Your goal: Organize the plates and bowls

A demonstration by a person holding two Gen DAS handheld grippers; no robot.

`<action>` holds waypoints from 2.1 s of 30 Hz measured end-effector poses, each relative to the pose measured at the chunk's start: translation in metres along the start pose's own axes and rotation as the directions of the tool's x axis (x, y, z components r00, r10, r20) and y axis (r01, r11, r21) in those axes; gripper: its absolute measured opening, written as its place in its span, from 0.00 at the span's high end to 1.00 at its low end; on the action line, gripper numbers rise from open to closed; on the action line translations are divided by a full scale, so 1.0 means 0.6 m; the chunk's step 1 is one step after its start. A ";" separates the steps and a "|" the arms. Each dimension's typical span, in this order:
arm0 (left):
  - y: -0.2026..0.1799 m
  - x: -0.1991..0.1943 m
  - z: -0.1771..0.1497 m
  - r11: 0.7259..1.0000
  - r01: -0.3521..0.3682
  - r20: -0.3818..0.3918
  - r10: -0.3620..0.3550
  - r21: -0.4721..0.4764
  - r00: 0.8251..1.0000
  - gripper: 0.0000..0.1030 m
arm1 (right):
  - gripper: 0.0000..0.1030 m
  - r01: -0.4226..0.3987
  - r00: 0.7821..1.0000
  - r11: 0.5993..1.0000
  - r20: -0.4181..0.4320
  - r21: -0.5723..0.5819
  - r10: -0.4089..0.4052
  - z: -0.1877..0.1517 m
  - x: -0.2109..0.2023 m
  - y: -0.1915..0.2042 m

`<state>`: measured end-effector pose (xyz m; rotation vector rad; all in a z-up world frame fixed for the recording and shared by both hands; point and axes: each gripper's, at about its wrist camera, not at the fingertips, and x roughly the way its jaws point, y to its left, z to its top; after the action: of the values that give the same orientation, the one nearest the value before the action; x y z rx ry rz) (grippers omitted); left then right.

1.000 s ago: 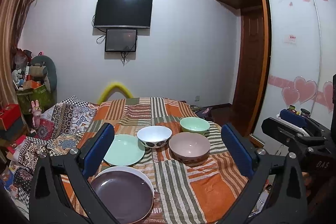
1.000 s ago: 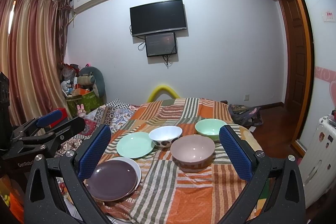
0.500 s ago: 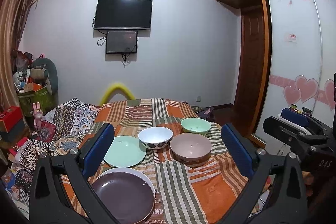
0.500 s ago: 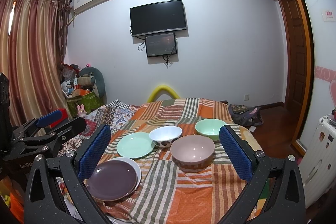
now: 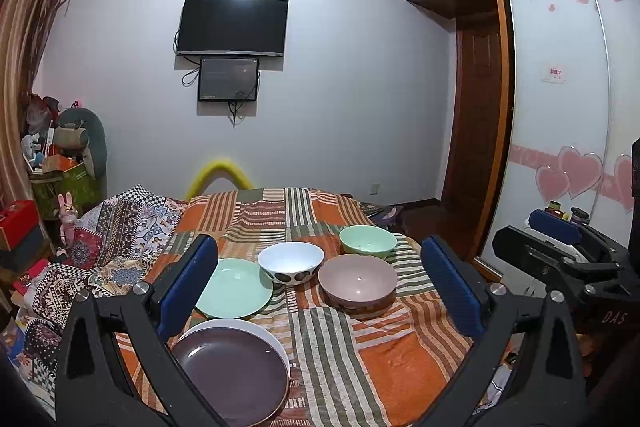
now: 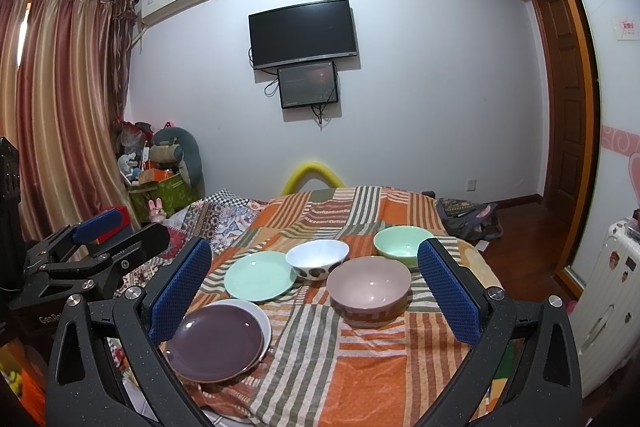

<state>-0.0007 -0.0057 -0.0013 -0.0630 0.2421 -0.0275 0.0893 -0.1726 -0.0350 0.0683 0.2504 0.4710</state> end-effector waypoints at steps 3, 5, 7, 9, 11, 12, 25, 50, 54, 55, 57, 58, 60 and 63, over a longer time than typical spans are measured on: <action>0.001 0.000 0.000 1.000 0.001 0.001 -0.001 -0.002 1.000 0.00 | 0.00 0.000 1.000 1.000 0.001 -0.002 0.000 0.000 0.001 0.001; 0.000 0.000 0.000 1.000 0.001 0.001 -0.001 -0.002 1.000 0.00 | 0.00 -0.002 1.000 1.000 0.000 0.000 0.002 -0.001 0.001 0.001; 0.001 0.000 0.000 1.000 -0.001 0.002 0.001 -0.002 1.000 0.00 | 0.00 -0.001 1.000 1.000 -0.001 -0.001 0.001 -0.002 0.002 0.002; 0.002 -0.001 0.000 1.000 -0.001 0.001 0.001 0.000 1.000 0.00 | 0.00 -0.003 1.000 1.000 -0.004 -0.001 0.003 -0.002 0.004 0.002; 0.001 -0.001 -0.001 1.000 0.000 0.000 0.000 0.001 1.000 0.00 | 0.00 0.001 1.000 1.000 -0.007 -0.003 -0.001 -0.003 0.006 0.003; 0.001 -0.001 -0.001 1.000 0.000 -0.001 0.000 0.001 1.000 0.00 | 0.00 0.002 1.000 1.000 -0.008 -0.005 -0.002 -0.003 0.006 0.004; 0.030 0.015 -0.012 0.999 0.025 -0.042 -0.026 -0.037 0.999 0.00 | 0.00 -0.022 1.000 1.000 -0.012 -0.006 0.022 -0.013 0.021 0.010; 0.252 0.097 -0.152 0.972 -0.215 -0.329 0.173 -0.095 0.928 0.26 | 0.53 -0.164 0.912 0.986 -0.378 0.027 0.162 -0.129 0.199 0.081; 0.291 0.121 -0.196 0.966 -0.230 -0.412 0.163 -0.119 0.897 0.38 | 0.63 -0.175 0.879 0.984 -0.445 0.029 0.170 -0.160 0.237 0.093; 0.301 0.126 -0.207 0.963 -0.237 -0.430 0.162 -0.126 0.888 0.40 | 0.65 -0.178 0.867 0.983 -0.468 0.033 0.173 -0.169 0.249 0.094; 0.320 0.141 -0.231 0.958 -0.251 -0.465 0.159 -0.142 0.871 0.44 | 0.69 -0.180 0.849 0.983 -0.499 0.035 0.173 -0.183 0.265 0.097; 0.327 0.146 -0.241 0.956 -0.255 -0.478 0.157 -0.147 0.864 0.46 | 0.71 -0.180 0.839 0.983 -0.517 0.032 0.171 -0.192 0.273 0.098; 0.338 0.158 -0.259 0.953 -0.263 -0.502 0.155 -0.151 0.851 0.49 | 0.73 -0.182 0.826 0.983 -0.537 0.029 0.169 -0.203 0.286 0.102; 0.352 0.173 -0.281 0.952 -0.261 -0.537 0.138 -0.160 0.832 0.54 | 0.74 -0.183 0.804 0.983 -0.570 0.029 0.166 -0.219 0.308 0.104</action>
<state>0.0638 0.1914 -0.2032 -0.2613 0.7994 0.1993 0.1877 -0.0320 -0.1955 -0.0829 0.8387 0.6751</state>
